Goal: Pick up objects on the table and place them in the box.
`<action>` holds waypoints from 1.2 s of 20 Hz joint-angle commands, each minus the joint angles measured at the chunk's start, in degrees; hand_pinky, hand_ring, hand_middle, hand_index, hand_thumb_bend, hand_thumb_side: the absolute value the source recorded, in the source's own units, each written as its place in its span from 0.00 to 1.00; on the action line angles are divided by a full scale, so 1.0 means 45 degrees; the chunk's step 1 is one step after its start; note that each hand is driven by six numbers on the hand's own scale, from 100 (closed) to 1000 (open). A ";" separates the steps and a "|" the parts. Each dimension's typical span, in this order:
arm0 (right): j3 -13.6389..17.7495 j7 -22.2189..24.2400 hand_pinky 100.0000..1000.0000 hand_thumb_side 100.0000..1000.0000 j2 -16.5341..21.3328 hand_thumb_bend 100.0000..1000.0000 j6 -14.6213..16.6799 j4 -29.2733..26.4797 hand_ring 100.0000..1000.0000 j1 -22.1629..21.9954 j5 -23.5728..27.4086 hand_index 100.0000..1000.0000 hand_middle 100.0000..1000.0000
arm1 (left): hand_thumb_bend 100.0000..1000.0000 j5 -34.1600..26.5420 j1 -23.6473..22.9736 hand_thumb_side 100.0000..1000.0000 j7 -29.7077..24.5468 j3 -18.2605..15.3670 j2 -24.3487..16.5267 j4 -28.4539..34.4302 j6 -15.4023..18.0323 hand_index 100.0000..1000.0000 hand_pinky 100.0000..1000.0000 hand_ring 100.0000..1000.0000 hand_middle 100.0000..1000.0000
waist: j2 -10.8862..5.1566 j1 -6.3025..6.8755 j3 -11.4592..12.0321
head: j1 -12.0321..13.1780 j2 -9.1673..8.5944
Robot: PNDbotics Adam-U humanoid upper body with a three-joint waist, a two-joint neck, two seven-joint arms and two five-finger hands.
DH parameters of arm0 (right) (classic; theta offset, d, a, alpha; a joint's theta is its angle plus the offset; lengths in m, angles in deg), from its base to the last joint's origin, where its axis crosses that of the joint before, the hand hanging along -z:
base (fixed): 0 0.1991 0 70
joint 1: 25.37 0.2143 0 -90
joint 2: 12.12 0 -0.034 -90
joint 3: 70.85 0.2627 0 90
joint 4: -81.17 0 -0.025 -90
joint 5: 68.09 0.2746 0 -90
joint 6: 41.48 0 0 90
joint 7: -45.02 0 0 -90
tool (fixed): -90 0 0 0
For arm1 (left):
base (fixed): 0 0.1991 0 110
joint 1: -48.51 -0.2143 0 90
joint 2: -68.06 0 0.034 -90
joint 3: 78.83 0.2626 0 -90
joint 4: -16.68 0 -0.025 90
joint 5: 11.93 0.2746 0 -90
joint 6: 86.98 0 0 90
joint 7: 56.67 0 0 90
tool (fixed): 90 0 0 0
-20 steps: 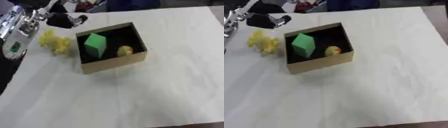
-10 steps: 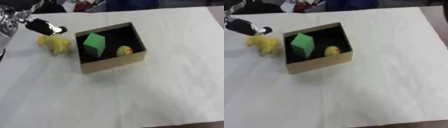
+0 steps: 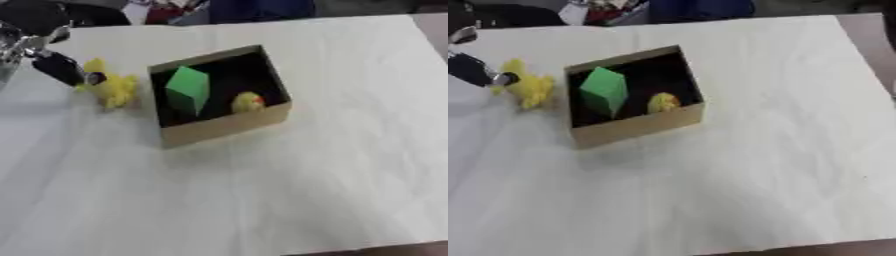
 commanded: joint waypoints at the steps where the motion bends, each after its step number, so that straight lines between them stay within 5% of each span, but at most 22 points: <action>1: 0.0166 -0.0058 0.91 1.00 0.0134 0.00 -0.0007 -0.0212 0.78 0.0191 0.0033 0.88 0.61 | 0.58 -0.0168 0.0259 0.53 -0.0121 -0.0257 -0.0161 -0.0376 -0.0084 0.92 0.65 0.83 0.79 | -0.0277 -0.0021 -0.0017 | 0.0024 -0.0183; 14: 0.0137 0.0037 0.91 1.00 0.0154 0.00 -0.0078 -0.0212 0.78 0.0256 0.0025 0.89 0.60 | 0.65 -0.0506 0.0313 0.52 -0.0261 -0.0243 0.0038 -0.1308 0.0329 0.92 0.65 0.83 0.80 | 0.0005 -0.0010 0.0037 | 0.0030 -0.0442; 24: 0.0125 0.0052 0.91 1.00 0.0164 0.00 -0.0122 -0.0212 0.77 0.0373 0.0073 0.89 0.60 | 0.58 -0.0592 0.0320 0.50 -0.0315 -0.0076 0.0214 -0.1441 0.0669 0.92 0.65 0.83 0.80 | 0.0233 -0.0051 0.0068 | 0.0036 -0.0567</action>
